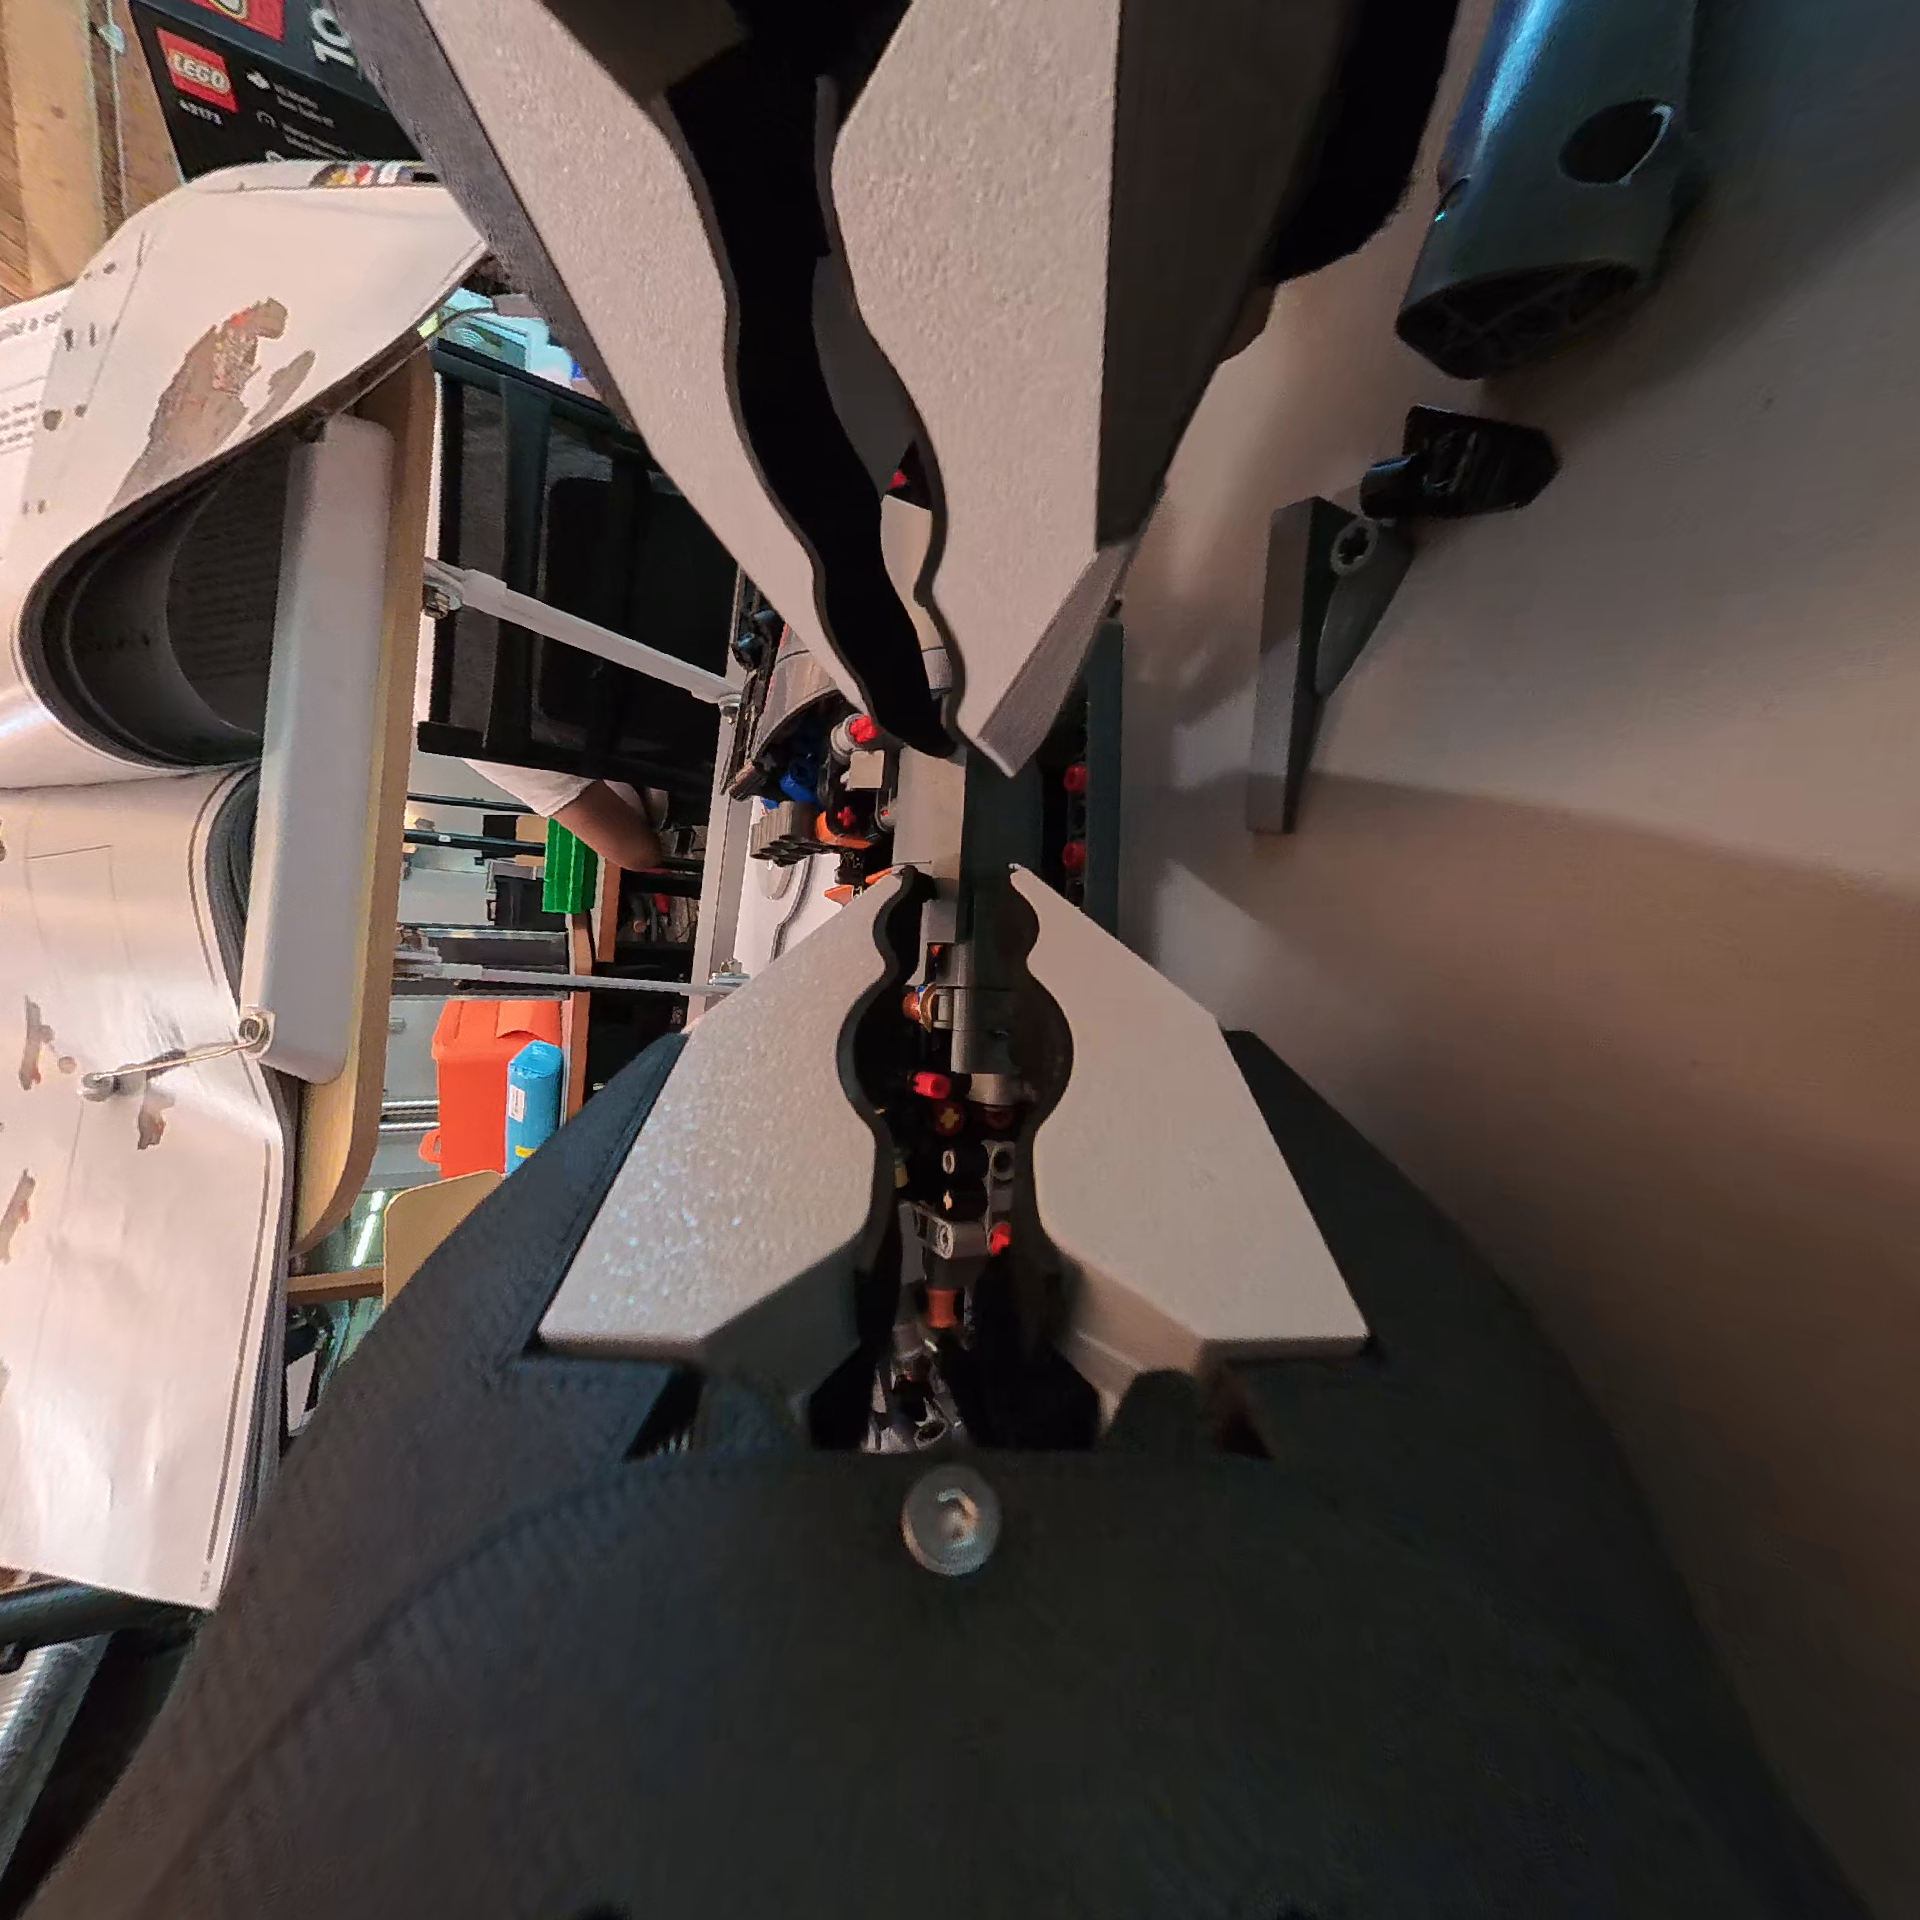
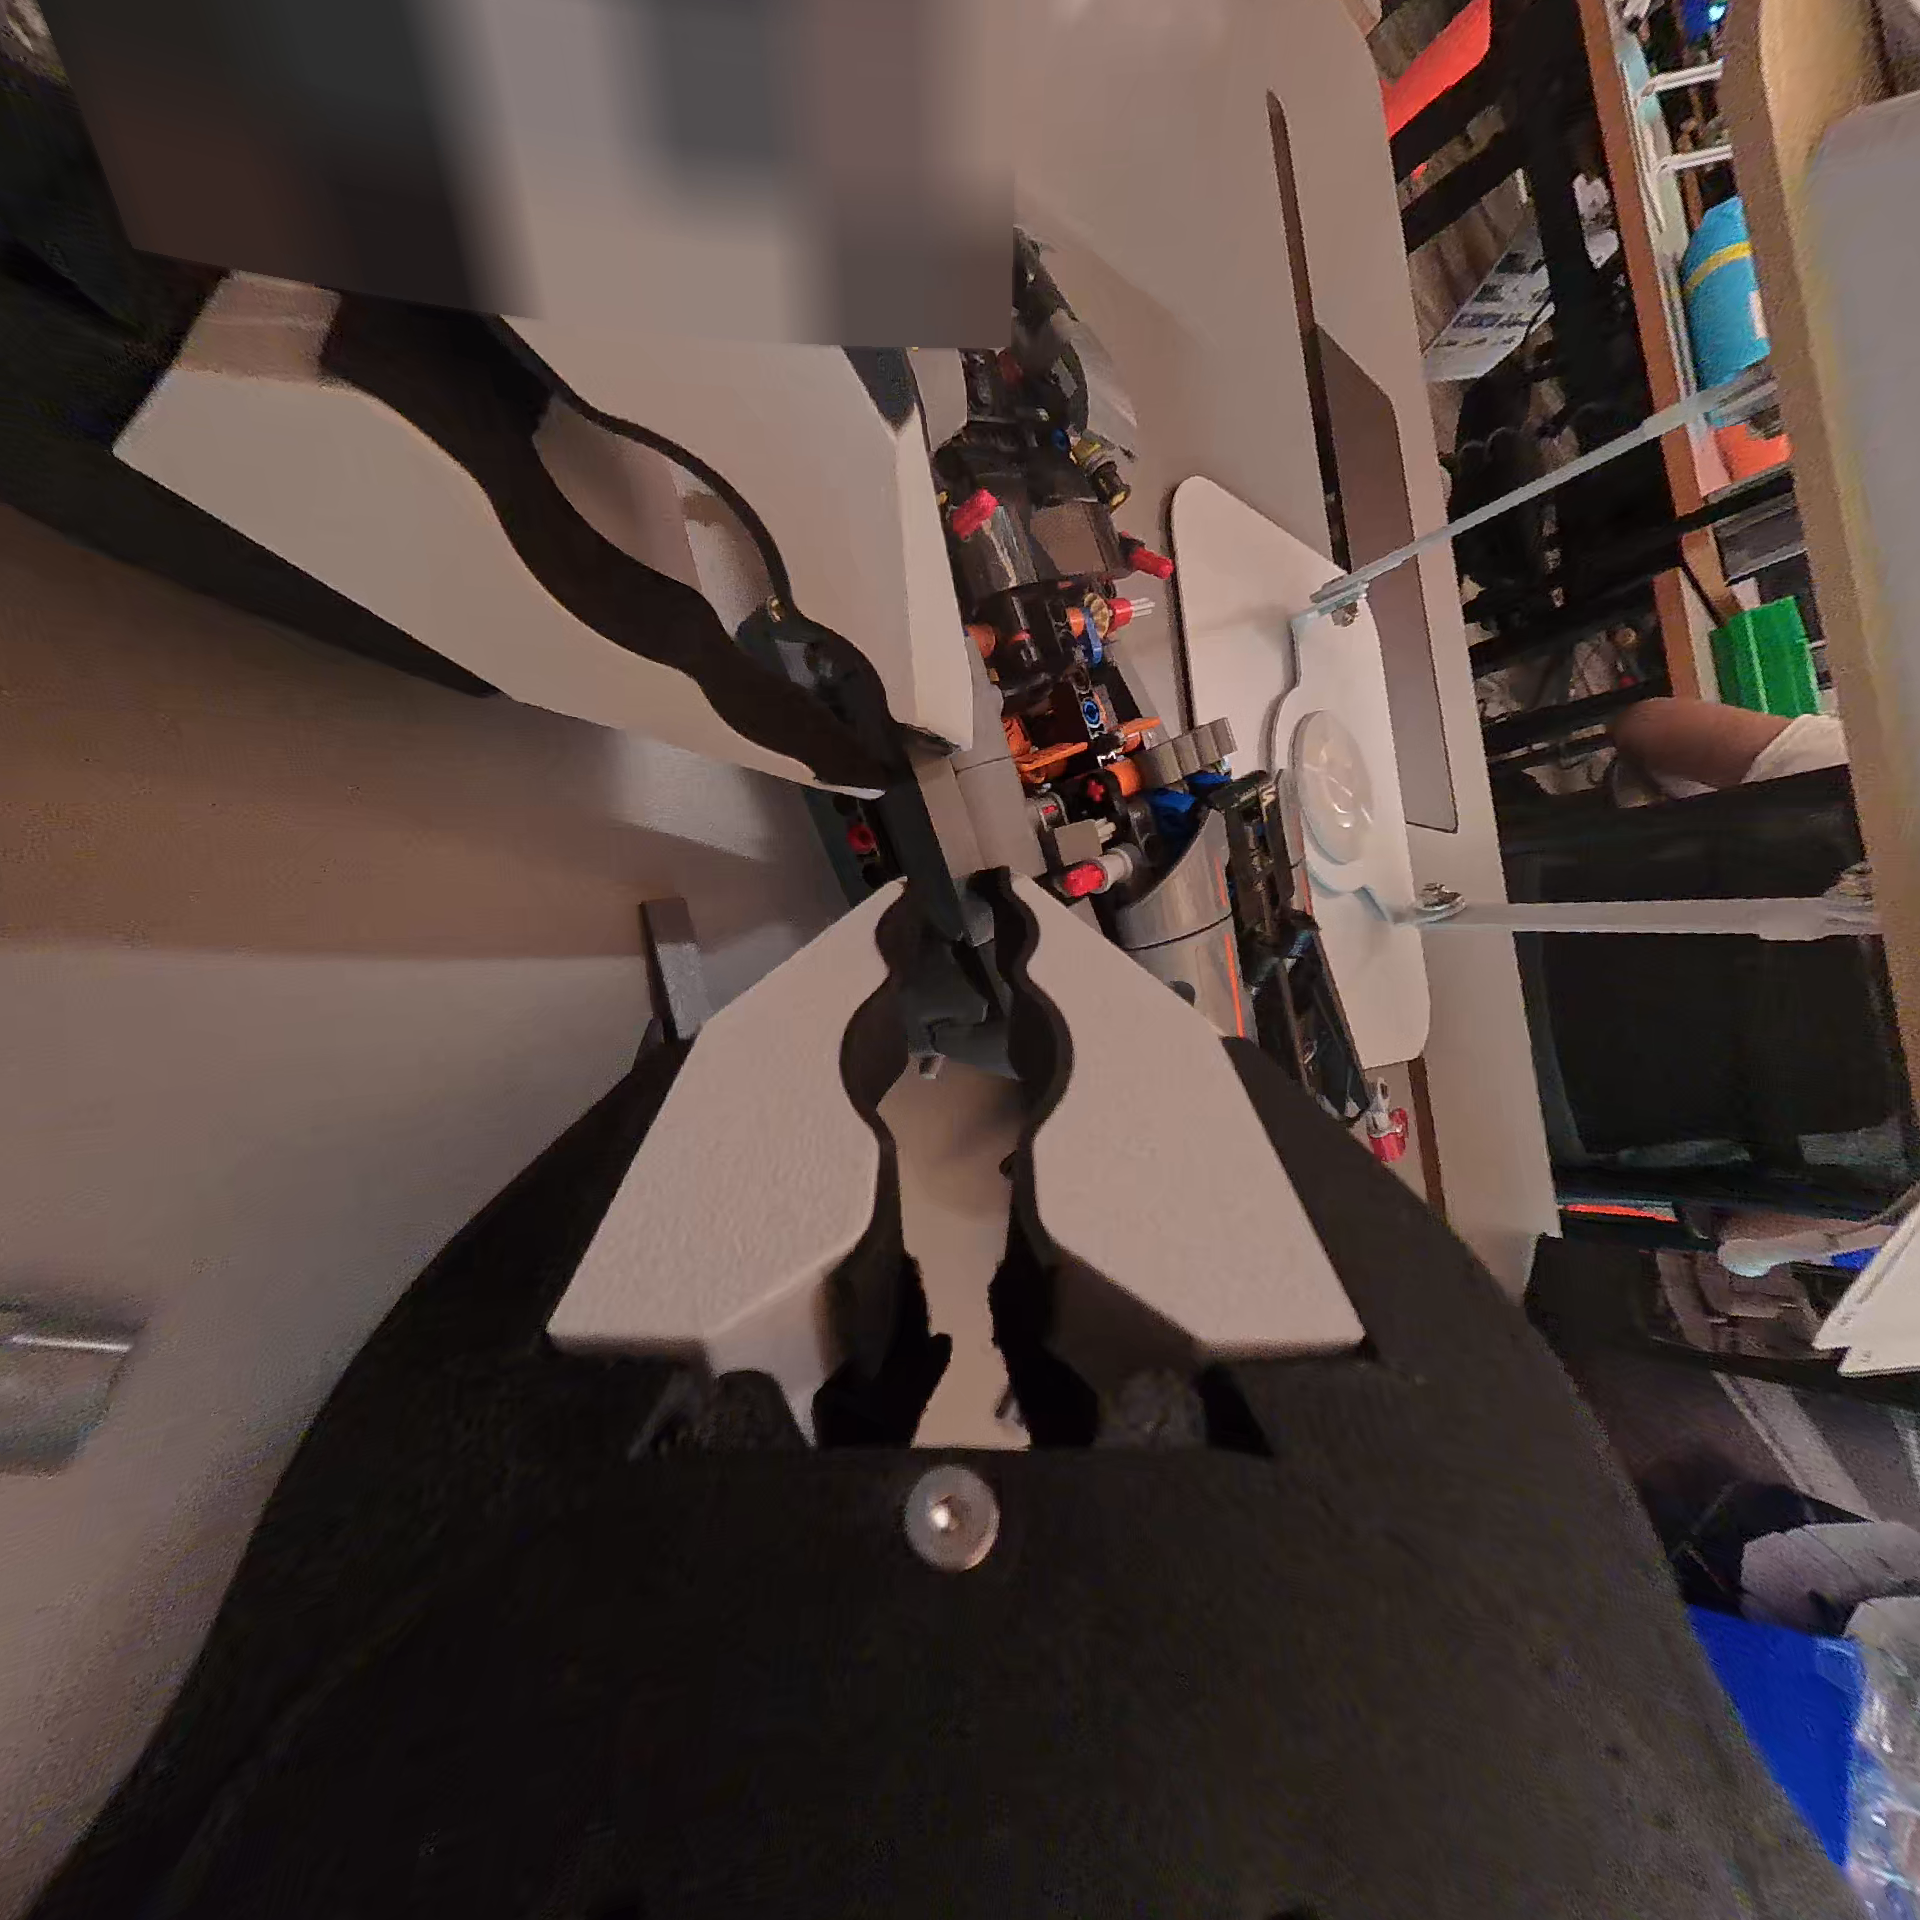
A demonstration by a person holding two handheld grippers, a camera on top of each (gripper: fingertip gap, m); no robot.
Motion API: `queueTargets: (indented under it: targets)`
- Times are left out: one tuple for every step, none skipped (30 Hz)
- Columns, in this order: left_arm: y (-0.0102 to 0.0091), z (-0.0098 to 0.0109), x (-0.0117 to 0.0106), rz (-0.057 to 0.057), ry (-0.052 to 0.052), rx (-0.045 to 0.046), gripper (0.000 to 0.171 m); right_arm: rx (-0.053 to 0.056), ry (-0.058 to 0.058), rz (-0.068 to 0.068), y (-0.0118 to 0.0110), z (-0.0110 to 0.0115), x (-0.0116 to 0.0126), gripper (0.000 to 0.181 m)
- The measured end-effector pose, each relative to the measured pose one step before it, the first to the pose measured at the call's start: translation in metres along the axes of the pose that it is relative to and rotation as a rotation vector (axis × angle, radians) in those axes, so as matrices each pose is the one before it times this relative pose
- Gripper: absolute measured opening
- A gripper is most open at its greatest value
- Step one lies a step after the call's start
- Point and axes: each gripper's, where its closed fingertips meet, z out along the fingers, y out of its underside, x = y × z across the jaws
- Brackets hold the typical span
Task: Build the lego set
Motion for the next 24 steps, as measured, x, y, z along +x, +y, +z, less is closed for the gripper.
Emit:
queueTargets:
  targets:
    - [-0.00036, -0.00054, -0.00019, 0.0041, -0.0028, 0.00438, 0.009, -0.0041, 0.0102, -0.0146, 0.00061, 0.00018, 0.00042, 0.011]
    - [-0.00009, -0.00037, 0.00021, -0.0025, 0.0009, 0.00288, 0.007, -0.0043, -0.0010, -0.0125, 0.00045, -0.00008, -0.00117, 0.015]
    - [0.00058, 0.00020, 0.00027, -0.0038, 0.0027, -0.00092, 0.008, -0.0058, 0.0025, -0.0109, 0.00008, -0.00087, -0.00042, 0.017]
    - [0.00050, 0.00019, -0.00013, -0.0007, 0.0003, -0.00058, 0.009, -0.0064, 0.0141, -0.0111, -0.00025, -0.00131, 0.00153, 0.018]
    - [0.00021, -0.00008, -0.00009, -0.0014, 0.0013, -0.00078, 0.008, -0.0055, 0.0136, -0.0060, -0.00054, -0.00119, 0.00165, 0.021]
    - [0.00001, 0.00009, -0.00001, -0.0021, 0.0008, 0.00027, 0.009, 0.0026, 0.0099, -0.0016, -0.00136, -0.00119, 0.00119, 0.021]
    - [0.00004, 0.00013, 0.00021, -0.0003, 0.0011, 0.00031, 0.009, 0.0050, 0.0087, -0.0025, -0.00122, -0.00070, 0.00081, 0.021]
    - [-0.00005, -0.00004, 0.00011, 0.0006, 0.0002, 0.00074, 0.009, -0.0038, -0.0041, -0.0044, 0.00014, 0.00067, -0.00124, 0.022]
    - [0.00003, 0.00003, -0.00003, -0.0004, 0.0006, -0.00002, 0.009, -0.0124, -0.0016, -0.0078, 0.00185, 0.00210, -0.00146, 0.023]
    - [-0.00003, 0.00011, -0.00002, -0.0015, 0.0010, 0.00052, 0.009, -0.0160, 0.0028, -0.0125, 0.00269, 0.00242, -0.00095, 0.023]
    - [-0.00011, 0.00022, 0.00003, -0.0007, 0.0012, 0.00077, 0.009, -0.0086, 0.0019, -0.0097, 0.00163, 0.00176, -0.00077, 0.023]
    - [-0.00005, 0.00017, 0.00007, 0.0003, 0.0004, 0.00092, 0.009, -0.0040, -0.0022, -0.0020, 0.00090, 0.00114, -0.00070, 0.022]
    - [0.00000, 0.00012, -0.00002, 0.0002, 0.0003, -0.00022, 0.010, 0.0005, 0.0077, -0.0032, 0.00023, 0.00041, 0.00080, 0.020]
    - [-0.00006, 0.00021, 0.00012, -0.0014, 0.0014, -0.00020, 0.010, -0.0002, 0.0135, -0.0005, 0.00031, 0.00017, 0.00197, 0.016]
    - [-0.00003, 0.00008, 0.00009, -0.0003, 0.0014, -0.00020, 0.010, 0.0027, 0.0035, 0.0060, 0.00019, 0.00041, 0.00056, 0.014]
    - [0.00004, 0.00017, -0.00001, 0.0008, 0.0001, -0.00084, 0.010, 0.0052, 0.0051, 0.0025, 0.00003, 0.00039, 0.00061, 0.013]
    - [0.00033, 0.00022, 0.00016, -0.0012, 0.0009, -0.00217, 0.010, 0.0004, 0.0037, -0.0027, 0.00030, 0.00044, 0.00012, 0.013]
    - [0.00027, 0.00025, 0.00009, -0.0006, 0.0007, -0.00174, 0.010, -0.0034, 0.0040, -0.0019, -0.00002, 0.00042, 0.00019, 0.012]
    - [0.00002, 0.00009, -0.00003, 0.0025, -0.0012, -0.00098, 0.010, -0.0003, 0.0028, 0.0022, -0.00017, 0.00049, 0.00007, 0.012]
    - [0.00056, 0.00045, -0.00003, 0.0012, -0.0014, -0.00369, 0.011, 0.0031, 0.0018, 0.0017, -0.00003, 0.00045, 0.00013, 0.012]
    - [0.00017, 0.00029, -0.00005, -0.0003, -0.0011, -0.00230, 0.011, 0.0033, -0.0003, 0.0013, 0.00008, 0.00014, 0.00012, 0.012]
    - [-0.00002, 0.00009, -0.00009, -0.0019, -0.0006, -0.00086, 0.011, 0.0025, -0.0017, 0.0062, -0.00015, 0.00009, -0.00007, 0.012]
    - [0.00027, 0.00014, -0.00028, -0.0020, -0.0014, -0.00220, 0.011, 0.0000, -0.0002, 0.0026, -0.00003, 0.00019, 0.00003, 0.012]
    - [0.00056, 0.00018, -0.00035, 0.0001, -0.0017, -0.00290, 0.011, -0.0019, 0.0019, -0.0023, -0.00010, 0.00004, 0.00005, 0.012]
